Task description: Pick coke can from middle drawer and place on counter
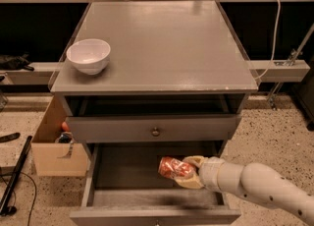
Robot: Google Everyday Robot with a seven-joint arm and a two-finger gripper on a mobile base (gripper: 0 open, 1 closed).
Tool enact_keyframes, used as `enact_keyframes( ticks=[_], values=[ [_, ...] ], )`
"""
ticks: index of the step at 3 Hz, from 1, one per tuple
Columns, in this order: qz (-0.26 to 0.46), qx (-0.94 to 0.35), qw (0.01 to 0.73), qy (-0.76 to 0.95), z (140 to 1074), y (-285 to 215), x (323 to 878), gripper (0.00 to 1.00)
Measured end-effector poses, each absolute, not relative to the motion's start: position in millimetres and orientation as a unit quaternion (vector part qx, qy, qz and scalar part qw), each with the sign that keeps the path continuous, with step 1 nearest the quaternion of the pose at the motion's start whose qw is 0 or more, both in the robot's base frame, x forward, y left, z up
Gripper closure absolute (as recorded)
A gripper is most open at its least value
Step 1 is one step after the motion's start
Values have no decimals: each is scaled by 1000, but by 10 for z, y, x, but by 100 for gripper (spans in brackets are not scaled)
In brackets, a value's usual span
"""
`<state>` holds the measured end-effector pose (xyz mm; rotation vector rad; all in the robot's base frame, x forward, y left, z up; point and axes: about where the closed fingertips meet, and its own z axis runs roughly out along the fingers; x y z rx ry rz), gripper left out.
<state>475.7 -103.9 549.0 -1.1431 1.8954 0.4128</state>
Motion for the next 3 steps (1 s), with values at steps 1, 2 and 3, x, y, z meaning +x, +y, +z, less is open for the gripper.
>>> enact_keyframes(
  ticks=[1,2,3],
  values=[
    [125,-507,455,721,6078,-980,4494,100],
    [81,-554,490,668,7036,-880,4318,100],
    [48,-575,518,632,8009,-966,4243,100]
  ],
)
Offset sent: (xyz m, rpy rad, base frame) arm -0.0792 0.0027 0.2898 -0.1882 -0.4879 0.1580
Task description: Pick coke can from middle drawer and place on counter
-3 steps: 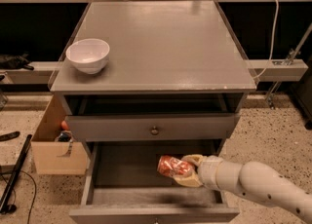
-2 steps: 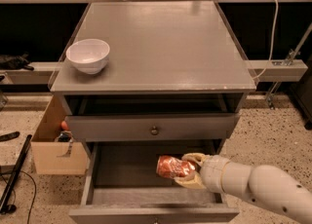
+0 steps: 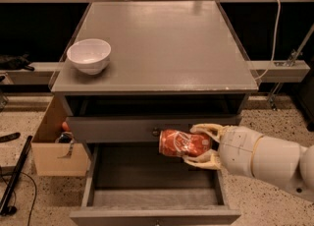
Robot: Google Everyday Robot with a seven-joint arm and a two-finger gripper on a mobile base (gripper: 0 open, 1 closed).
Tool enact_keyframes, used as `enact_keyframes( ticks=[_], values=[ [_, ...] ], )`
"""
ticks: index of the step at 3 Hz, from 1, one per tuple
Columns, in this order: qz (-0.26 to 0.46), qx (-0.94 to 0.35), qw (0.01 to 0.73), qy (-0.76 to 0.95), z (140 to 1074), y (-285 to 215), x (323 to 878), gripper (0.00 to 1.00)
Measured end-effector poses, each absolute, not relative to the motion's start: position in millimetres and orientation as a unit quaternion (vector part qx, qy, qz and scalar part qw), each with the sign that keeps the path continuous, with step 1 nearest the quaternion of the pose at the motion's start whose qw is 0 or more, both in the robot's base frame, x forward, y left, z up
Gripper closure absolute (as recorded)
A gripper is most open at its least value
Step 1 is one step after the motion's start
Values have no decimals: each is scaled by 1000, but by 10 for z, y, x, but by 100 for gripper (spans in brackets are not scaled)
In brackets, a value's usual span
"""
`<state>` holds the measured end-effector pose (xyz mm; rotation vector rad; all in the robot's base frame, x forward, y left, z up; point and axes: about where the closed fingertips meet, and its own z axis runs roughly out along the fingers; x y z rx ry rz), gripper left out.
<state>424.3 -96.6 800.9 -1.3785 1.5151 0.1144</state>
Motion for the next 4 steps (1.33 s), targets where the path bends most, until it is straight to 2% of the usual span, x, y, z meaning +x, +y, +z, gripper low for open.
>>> enact_keyframes(
  ticks=[2,4],
  values=[
    [43,-576,523,626,8102,-981,4337,100],
    [67,-560,558,609,8688,-1330,5033,100]
  ],
)
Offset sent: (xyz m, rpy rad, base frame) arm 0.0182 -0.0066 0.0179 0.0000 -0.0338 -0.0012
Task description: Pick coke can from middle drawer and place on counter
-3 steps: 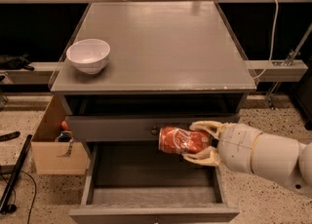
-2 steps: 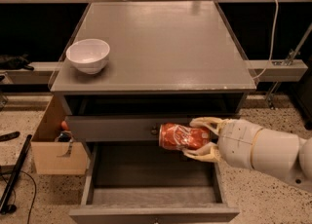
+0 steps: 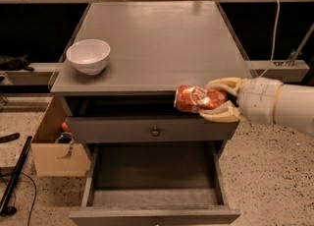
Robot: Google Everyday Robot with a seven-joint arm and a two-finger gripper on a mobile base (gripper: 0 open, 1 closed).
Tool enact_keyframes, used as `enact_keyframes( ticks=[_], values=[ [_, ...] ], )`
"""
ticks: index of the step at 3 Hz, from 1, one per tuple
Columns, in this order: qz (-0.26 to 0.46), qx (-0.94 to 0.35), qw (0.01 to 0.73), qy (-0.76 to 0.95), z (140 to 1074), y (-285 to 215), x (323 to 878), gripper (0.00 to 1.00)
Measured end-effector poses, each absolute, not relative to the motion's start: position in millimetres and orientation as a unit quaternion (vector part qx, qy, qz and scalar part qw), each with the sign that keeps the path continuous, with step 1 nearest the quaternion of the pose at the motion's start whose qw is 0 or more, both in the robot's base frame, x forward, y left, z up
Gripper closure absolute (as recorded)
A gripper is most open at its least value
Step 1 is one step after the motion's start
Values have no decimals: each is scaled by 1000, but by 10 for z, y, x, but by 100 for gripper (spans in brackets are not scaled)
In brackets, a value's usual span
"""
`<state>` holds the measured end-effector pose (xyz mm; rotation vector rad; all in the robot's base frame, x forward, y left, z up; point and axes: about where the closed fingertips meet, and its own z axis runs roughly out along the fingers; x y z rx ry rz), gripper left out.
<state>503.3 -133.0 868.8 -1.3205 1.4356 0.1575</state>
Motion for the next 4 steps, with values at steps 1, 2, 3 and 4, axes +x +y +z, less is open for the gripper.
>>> enact_keyframes(
  ticks=[1,2,3,4],
  values=[
    [77,-553,569,604,9068,-1336,5510,100],
    [77,-553,569,604,9068,-1336,5510,100],
    [73,-564,580,584,9225,-1201,5687,100],
    [67,-572,578,578,9313,-1007,6042,100]
  ],
)
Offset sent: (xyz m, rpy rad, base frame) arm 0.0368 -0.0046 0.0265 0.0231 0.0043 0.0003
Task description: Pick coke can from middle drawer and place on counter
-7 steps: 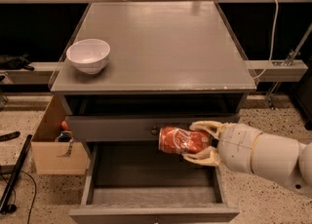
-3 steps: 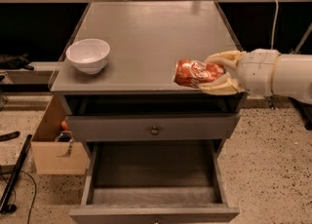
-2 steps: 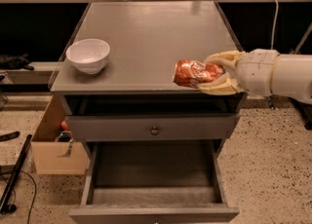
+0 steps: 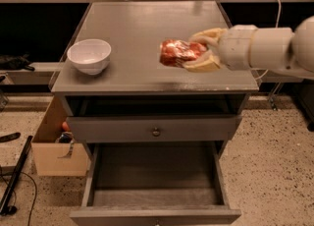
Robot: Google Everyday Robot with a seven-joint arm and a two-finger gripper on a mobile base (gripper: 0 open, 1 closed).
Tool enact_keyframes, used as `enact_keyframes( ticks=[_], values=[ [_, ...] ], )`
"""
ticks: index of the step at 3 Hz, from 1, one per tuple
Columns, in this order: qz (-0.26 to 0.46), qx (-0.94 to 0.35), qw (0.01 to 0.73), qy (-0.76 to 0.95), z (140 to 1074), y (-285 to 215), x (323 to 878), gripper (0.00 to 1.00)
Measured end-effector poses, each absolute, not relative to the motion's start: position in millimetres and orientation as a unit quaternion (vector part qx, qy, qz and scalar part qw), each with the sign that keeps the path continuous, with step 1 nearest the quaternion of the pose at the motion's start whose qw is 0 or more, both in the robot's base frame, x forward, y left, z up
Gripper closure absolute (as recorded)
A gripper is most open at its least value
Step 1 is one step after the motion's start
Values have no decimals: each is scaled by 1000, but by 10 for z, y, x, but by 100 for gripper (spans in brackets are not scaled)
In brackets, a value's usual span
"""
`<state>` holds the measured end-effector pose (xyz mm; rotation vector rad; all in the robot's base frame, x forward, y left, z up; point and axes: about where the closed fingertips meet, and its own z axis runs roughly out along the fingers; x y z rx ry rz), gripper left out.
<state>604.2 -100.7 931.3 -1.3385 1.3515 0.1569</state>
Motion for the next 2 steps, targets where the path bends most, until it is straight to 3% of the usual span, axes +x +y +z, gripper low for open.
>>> enact_keyframes(
  ticks=[2],
  values=[
    [81,-485,583,646,9085,-818,6601,100]
  ],
)
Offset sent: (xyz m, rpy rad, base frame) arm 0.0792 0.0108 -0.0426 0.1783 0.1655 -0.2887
